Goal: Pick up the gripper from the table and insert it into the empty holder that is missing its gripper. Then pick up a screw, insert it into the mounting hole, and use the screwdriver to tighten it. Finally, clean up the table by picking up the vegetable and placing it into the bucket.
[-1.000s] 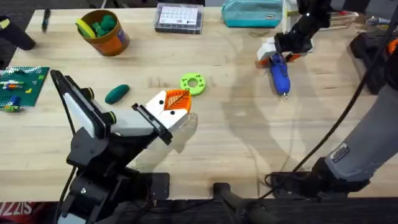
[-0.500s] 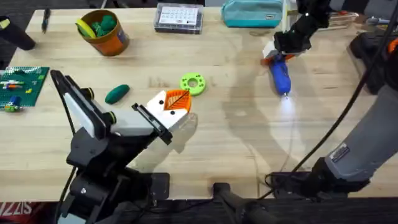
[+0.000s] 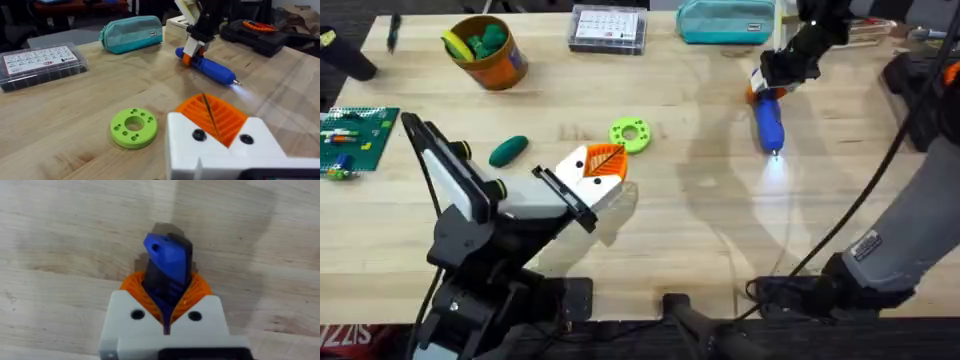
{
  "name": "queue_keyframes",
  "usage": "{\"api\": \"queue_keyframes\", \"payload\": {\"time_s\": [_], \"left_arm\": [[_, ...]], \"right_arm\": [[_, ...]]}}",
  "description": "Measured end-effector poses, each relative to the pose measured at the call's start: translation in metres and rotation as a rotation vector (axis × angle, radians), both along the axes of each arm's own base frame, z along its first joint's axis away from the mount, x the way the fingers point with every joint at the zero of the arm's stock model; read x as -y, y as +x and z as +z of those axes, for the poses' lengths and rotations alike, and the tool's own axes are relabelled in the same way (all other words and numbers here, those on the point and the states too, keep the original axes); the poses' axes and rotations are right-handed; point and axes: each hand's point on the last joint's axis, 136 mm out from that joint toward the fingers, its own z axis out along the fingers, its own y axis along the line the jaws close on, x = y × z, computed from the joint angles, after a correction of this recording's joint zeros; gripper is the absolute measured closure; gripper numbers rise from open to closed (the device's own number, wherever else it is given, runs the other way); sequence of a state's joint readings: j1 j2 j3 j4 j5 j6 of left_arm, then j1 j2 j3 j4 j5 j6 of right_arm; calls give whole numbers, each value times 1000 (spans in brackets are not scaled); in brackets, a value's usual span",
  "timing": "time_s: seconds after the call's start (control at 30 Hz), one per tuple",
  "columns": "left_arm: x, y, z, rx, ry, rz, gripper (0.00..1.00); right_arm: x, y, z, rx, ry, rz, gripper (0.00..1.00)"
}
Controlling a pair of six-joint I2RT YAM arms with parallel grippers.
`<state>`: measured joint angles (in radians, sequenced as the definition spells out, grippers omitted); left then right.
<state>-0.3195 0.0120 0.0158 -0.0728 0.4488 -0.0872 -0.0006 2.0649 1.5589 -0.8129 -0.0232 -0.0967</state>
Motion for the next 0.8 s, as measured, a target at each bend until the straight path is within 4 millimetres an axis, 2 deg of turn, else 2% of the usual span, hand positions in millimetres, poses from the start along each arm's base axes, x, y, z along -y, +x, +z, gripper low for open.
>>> {"api": "queue_keyframes", "payload": {"time_s": [0.27,0.4,0.6,0.8], "left_arm": [[0,0,0,0,0,0,985],[0,0,0,0,0,0,985],[0,0,0,0,0,0,985],[0,0,0,0,0,0,985]], "right_arm": [[-1,-17,1,-80,5,1,964],[-2,-11,7,-87,8,1,964],[-2,8,38,-32,9,2,964],[-2,20,78,16,12,2,964]]}}
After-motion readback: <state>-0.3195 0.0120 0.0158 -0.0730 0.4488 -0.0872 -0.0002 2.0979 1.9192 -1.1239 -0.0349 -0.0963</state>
